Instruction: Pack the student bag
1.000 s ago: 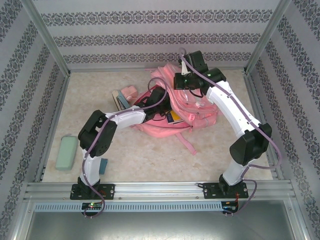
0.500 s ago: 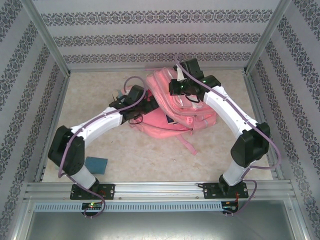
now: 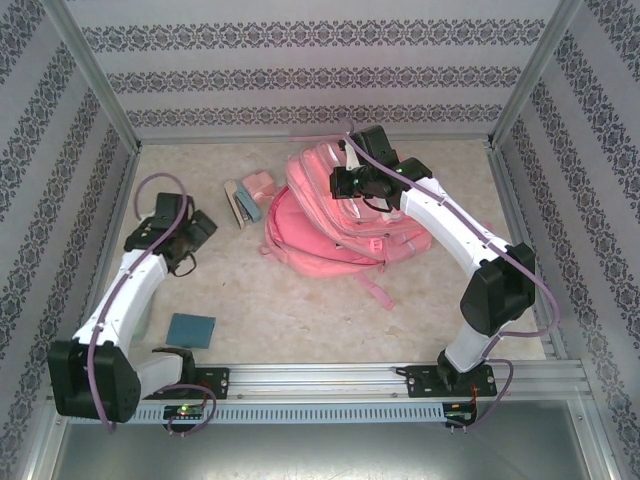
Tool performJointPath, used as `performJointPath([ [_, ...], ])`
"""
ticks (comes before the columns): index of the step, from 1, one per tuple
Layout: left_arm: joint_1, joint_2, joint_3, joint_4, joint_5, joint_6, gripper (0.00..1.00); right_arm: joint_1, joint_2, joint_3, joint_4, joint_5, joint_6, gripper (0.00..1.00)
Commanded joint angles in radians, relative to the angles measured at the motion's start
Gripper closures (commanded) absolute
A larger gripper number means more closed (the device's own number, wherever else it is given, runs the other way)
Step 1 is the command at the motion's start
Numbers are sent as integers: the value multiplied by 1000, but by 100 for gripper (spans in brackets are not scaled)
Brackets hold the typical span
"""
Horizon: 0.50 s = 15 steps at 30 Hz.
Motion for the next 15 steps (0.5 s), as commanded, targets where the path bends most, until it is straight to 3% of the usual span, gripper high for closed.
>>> performJointPath([
  [1,114,-9,-29,-84,-18,76,0,19,-23,3,74,-56,22,100],
  [15,576,108,-79,-33,79,75,0,22,-44,-5,63,-48,25,100],
])
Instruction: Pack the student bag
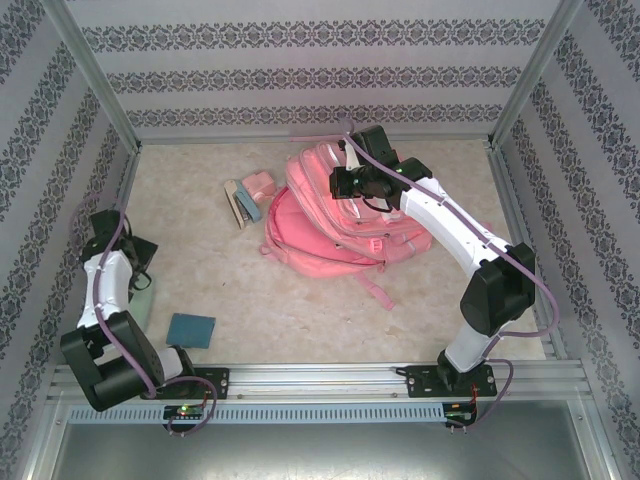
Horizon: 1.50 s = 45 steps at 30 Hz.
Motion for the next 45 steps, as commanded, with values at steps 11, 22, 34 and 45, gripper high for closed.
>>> performJointPath([
  [11,112,124,-106,103,219,-39,0,22,-40,-10,63,-40,24,100],
  [22,-38,38,-195,218,373,-236,1,26,-3,22,60,-48,29,100],
  [34,-272,26,-37,69,211,-111,1,37,18,42,57,-52,30,100],
  [45,-245,116,18,-3,30,133,0,37,8,19,63,-56,29,100],
])
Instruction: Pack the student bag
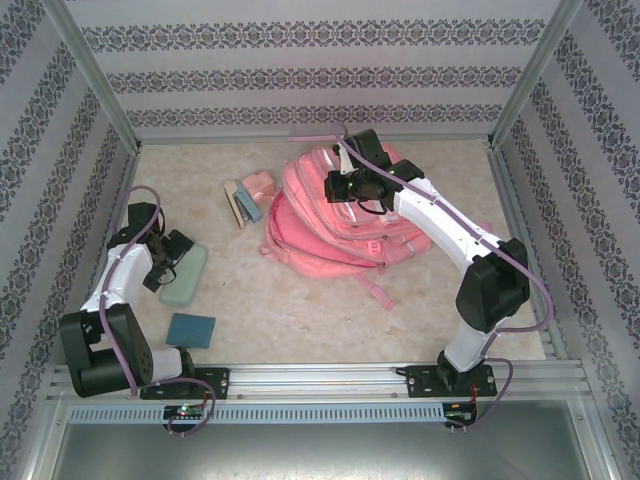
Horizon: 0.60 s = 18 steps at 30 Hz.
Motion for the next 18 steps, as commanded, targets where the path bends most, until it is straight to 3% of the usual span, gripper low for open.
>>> performJointPath([
  [1,23,70,20,-28,-45,67,0,18,-26,20,55,-48,12,100],
  [5,28,148,20,-10,42,31,0,18,-42,13,51,-39,6,100],
  [10,-12,109,-49,54,169,-60,0,13,-63,-15,55,-32,6,100],
  [18,-78,32,-47,-12,90,-58,0,13,-57,-19,66,-40,16,100],
])
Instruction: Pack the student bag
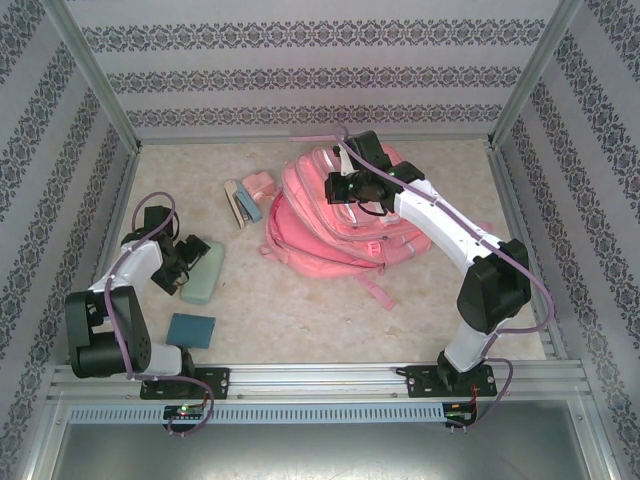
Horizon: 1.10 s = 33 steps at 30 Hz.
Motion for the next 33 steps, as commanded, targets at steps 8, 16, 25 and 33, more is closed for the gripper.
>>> performJointPath([
  [8,-111,-46,37,-118,-147,130,0,15,-49,-3,52,-39,15,100],
  [16,-196,81,100,-121,-176,222,0,15,-52,-13,54,-40,20,100],
  [25,-266,109,100,-97,-77,196,0,15,-62,-27,55,-32,18,100],
  [33,-336,76,106,-173,-161,195,0,15,-60,-32,60,-36,22,100],
])
